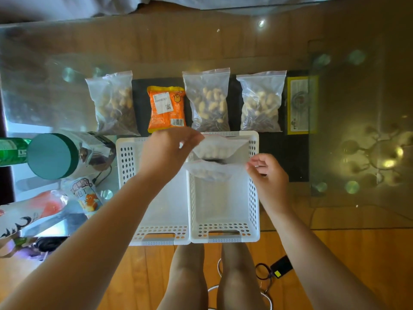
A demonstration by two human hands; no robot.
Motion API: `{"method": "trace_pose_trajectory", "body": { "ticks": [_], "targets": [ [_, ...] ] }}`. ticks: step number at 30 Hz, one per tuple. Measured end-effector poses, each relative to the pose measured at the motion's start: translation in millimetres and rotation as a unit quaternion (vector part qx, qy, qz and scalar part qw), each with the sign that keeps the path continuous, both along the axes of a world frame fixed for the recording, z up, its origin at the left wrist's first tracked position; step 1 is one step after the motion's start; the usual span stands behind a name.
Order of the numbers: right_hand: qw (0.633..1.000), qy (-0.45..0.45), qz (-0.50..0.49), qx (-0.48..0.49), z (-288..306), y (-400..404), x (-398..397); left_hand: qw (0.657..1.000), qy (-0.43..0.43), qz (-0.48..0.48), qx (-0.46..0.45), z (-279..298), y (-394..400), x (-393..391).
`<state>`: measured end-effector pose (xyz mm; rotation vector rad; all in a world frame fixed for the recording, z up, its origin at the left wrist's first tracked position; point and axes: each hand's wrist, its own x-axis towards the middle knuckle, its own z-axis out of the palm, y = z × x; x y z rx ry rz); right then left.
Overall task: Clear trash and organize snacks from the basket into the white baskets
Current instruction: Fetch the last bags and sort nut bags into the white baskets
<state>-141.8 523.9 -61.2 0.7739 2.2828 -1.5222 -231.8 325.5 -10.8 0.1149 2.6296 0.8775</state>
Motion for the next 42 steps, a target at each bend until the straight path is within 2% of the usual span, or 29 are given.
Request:
{"method": "trace_pose_trajectory", "body": {
  "ticks": [2, 5, 11, 16, 18, 20, 24, 32, 34, 36, 39, 40, 42],
  "targets": [
    [0.999, 0.033, 0.001, 0.022, -0.1, 12.5, -18.5, 0.999, 0.025, 0.025, 0.011, 1.6, 2.8, -20.9],
    [0.992, 0.072, 0.034, 0.097, -5.8, 30.4, -63.4, 1.000, 0.016, 0.023, 0.013, -9.3, 15.9, -62.4],
    [0.935, 0.136, 0.172, 0.278, -46.6, 46.7, -166.4, 0.987, -0.025, -0.109, -0.112, -72.6, 37.8, -134.4],
    [0.894, 0.030, 0.273, 0.355, -82.1, 55.2, -207.6, 0.974, -0.055, -0.132, -0.177, -106.1, 47.3, -152.4],
    [0.888, 0.031, 0.277, 0.365, -86.5, 56.4, -211.7, 0.973, -0.044, -0.129, -0.188, -109.3, 50.8, -152.0],
    [0.895, 0.046, 0.269, 0.352, -83.7, 58.1, -213.5, 0.981, -0.050, -0.099, -0.160, -107.7, 52.5, -152.9],
    [0.926, 0.041, 0.264, 0.265, -60.8, 64.7, -203.0, 0.992, -0.086, -0.053, -0.070, -88.4, 51.0, -150.5],
    [0.971, 0.051, 0.198, 0.122, 20.8, 87.0, -137.9, 0.998, -0.018, -0.053, 0.040, -9.7, 54.4, -104.0],
    [0.978, 0.060, 0.175, 0.090, 27.0, 90.9, -127.6, 0.996, -0.001, -0.084, 0.041, -0.3, 59.1, -93.6],
    [0.992, 0.059, 0.083, 0.076, 23.1, 100.0, -126.1, 0.996, 0.010, -0.084, 0.029, -1.7, 61.8, -93.2],
    [0.981, 0.050, -0.128, 0.134, 7.2, 111.1, -130.6, 0.998, 0.010, 0.048, -0.030, -15.9, 58.3, -108.3],
    [0.976, 0.046, -0.158, 0.142, 2.3, 105.9, -131.6, 0.994, 0.006, 0.102, -0.045, -20.5, 58.7, -112.3],
    [0.989, 0.050, -0.103, 0.093, -4.8, 84.5, -134.3, 0.992, -0.002, 0.120, -0.043, -26.9, 69.9, -111.4]
  ]
}}
